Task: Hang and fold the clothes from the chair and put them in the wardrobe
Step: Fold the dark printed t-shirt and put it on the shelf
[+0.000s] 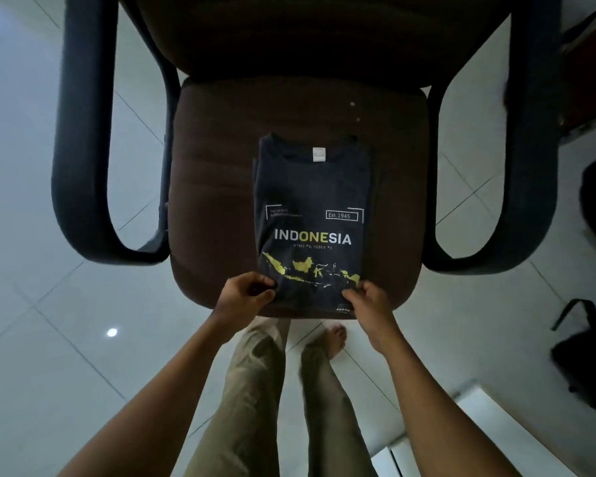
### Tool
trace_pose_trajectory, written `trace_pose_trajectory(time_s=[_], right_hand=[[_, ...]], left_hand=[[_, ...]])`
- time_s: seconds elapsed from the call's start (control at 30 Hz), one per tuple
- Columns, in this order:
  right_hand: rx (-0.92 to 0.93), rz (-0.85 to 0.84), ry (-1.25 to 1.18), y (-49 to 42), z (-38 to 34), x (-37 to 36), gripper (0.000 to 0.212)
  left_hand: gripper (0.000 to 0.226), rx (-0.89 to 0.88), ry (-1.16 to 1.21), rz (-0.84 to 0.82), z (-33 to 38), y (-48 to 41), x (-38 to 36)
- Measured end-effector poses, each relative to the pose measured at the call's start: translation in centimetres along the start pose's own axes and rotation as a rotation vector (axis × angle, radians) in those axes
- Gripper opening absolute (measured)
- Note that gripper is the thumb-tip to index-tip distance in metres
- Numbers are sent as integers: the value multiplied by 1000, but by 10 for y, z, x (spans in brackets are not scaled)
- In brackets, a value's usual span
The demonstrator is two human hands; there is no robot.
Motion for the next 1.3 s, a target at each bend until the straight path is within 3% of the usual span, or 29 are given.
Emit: trace_pose_trajectory(time_s=[0.2, 0.37, 0.5, 0.57, 0.67, 0.87, 1.0, 1.13, 1.3], right_hand=[[126, 6, 14, -2, -11, 30, 29], [113, -14, 121, -10, 4, 38, 46], [97, -48, 68, -10, 10, 29, 26], [111, 32, -29, -9, 12, 36, 20], [124, 129, -13, -4, 15, 46, 28], [74, 74, 52, -3, 22, 36, 31], [38, 38, 181, -4, 22, 35, 31], [150, 174, 241, -26, -21, 49, 40], [308, 241, 158, -69, -84, 52, 41]], left_hand=[[14, 37, 299, 69, -7, 6, 12], [42, 34, 169, 157, -17, 7, 3], [35, 126, 148, 95, -23, 1, -3], [33, 132, 135, 99, -25, -2, 1], [33, 128, 77, 95, -29, -6, 4], [31, 141, -46, 295, -44, -12, 28], [21, 170, -156, 293, -40, -11, 30], [26, 78, -163, 312, 2, -16, 36], [14, -148, -33, 283, 93, -46, 41]])
Point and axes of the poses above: each hand's wrist, its own y-axis away from the middle knuckle, its own x-axis out of the back of the hand, z = x × y, the point moved 10 cm from there along -y, towards the middle knuckle, and after that the axes turned 11 degrees about x, right-handed, at the moved point
